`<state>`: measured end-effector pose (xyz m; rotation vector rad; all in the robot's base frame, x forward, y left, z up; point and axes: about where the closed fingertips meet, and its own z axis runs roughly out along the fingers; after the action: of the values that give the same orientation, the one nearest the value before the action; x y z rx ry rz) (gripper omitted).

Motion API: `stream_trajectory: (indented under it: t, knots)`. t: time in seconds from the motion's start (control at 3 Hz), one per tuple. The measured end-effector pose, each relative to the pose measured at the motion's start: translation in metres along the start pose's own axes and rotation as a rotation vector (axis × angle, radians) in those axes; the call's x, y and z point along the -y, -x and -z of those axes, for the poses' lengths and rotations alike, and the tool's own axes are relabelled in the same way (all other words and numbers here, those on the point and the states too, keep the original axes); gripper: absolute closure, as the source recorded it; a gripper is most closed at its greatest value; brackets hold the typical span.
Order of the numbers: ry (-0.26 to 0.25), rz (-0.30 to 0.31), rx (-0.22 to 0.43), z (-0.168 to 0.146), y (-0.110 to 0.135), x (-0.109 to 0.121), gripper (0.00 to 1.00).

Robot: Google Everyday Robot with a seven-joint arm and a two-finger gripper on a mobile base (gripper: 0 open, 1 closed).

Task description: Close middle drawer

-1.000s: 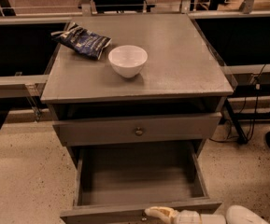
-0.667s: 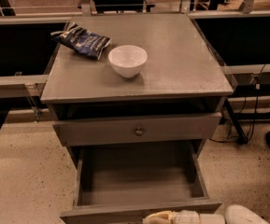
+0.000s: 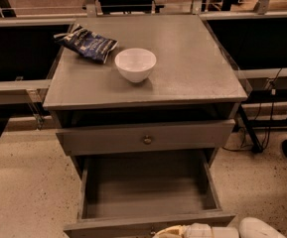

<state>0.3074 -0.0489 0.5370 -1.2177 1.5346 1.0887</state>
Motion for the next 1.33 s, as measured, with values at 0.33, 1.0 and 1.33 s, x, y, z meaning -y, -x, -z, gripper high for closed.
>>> stream_trajectory:
  t: [0.33,1.0,1.33]
  knots:
    - [0.014,0.03,-0.011,-0.004,-0.002,-0.001,1.0]
    - [0.143,0.158,0.014,-0.026,-0.03,-0.013,1.0]
    - [0.146,0.156,0.021,-0.027,-0.03,-0.014,1.0]
